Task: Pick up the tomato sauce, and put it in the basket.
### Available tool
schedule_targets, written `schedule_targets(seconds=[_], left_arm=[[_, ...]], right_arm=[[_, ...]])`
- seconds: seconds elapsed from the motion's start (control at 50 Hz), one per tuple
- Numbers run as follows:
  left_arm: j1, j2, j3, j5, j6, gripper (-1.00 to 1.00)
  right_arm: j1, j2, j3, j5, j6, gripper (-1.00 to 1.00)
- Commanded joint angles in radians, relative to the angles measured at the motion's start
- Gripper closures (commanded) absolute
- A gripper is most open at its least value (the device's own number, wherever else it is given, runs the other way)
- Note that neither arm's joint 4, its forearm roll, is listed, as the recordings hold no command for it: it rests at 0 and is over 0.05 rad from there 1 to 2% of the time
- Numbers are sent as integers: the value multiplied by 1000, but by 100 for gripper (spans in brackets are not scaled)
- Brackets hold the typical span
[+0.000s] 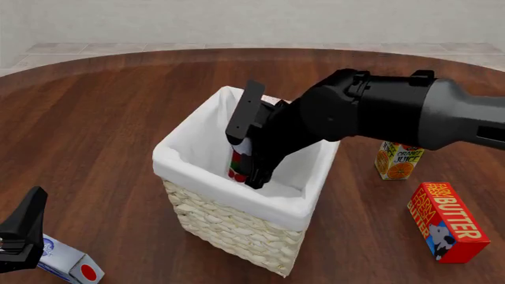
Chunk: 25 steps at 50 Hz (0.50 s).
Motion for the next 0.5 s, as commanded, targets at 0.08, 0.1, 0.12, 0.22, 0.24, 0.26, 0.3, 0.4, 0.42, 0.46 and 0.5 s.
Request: schedule_targets(seconds=[0.08,0.1,0.12,0.22,0.24,0.26,0.3,0.4,0.42,0.46,0.5], left_arm=[[0,-2,-1,2,0,-100],[0,-2,-1,2,0,-100],[0,-2,-1,2,0,-100],[0,-2,-1,2,0,-100],[0,-2,-1,2,0,-100],[0,-2,-1,2,0,-100],[0,-2,-1,2,0,-100],[0,-2,-1,2,0,-100],[0,-2,-1,2,0,-100],[0,-2,-1,2,0,-100],[0,-2,-1,2,0,-100]], right_arm=[[-11,-8,-5,-6,20,100],[-12,-7,-3,-6,19,100],[-15,-9,-8,-5,19,100],[-18,-7,-14,-1,25,-100],[-21,-8,-15,-4,25,-100],[-17,-7,-12,-4,28,-100],[-20,-7,-11,-6,26,-100],[-17,-7,-8,-8,30,-100],[-18,-7,-7,-10,28,-100],[-18,-8,-9,-9,29,-100],[-20,-10,-11,-7,27,-100]])
